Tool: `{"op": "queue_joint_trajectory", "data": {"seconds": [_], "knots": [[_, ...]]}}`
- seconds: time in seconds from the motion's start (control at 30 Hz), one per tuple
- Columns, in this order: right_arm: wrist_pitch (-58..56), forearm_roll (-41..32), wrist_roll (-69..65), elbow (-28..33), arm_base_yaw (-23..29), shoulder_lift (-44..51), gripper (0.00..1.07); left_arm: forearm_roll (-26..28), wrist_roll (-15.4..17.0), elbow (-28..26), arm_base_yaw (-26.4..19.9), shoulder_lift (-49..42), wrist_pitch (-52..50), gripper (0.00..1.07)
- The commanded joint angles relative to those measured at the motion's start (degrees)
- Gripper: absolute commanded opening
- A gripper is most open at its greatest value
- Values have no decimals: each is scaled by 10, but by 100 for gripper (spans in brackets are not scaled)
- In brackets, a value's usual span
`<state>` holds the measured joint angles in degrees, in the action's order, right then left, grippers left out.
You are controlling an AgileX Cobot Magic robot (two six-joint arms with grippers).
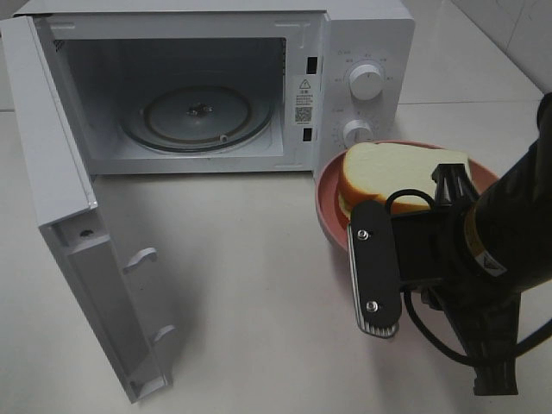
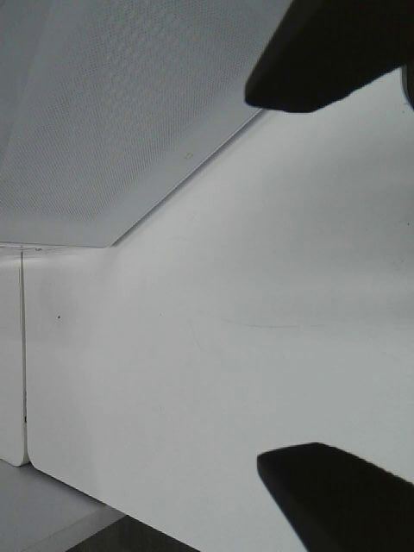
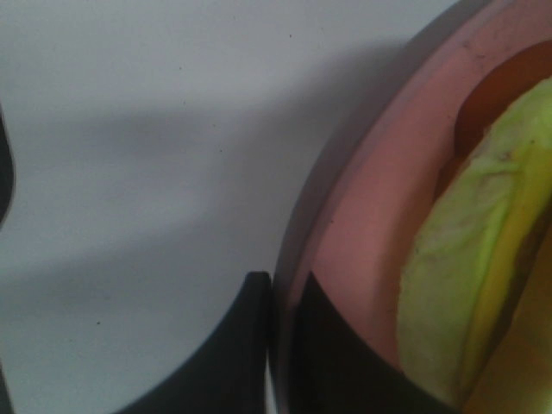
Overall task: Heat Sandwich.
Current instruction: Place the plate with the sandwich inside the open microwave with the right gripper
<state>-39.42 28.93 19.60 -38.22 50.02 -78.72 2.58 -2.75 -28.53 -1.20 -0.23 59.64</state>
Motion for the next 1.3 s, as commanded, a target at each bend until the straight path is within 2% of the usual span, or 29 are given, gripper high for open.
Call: {"op": "queue_joint_trajectory", "data": {"seconds": [0.03,0.5,0.67,0.83,1.13,1.3], "knots": [[28,17,59,2,2,6,4,3,3,1,-1,-14,-2,101],[48,17,325,2,2,6,4,3,3,1,-1,-14,-2,101],[58,-15,316,2,2,6,4,3,3,1,-1,-14,-2,101],[73,-14,350,2,-1,2,0,3,3,1,-1,-14,-2,101],[153,-29,415,2,-53,-2,0,3,3,1,-1,-14,-2,101],[178,-76,467,2,-66,-2,0,3,3,1,-1,-14,-2,101]]}}
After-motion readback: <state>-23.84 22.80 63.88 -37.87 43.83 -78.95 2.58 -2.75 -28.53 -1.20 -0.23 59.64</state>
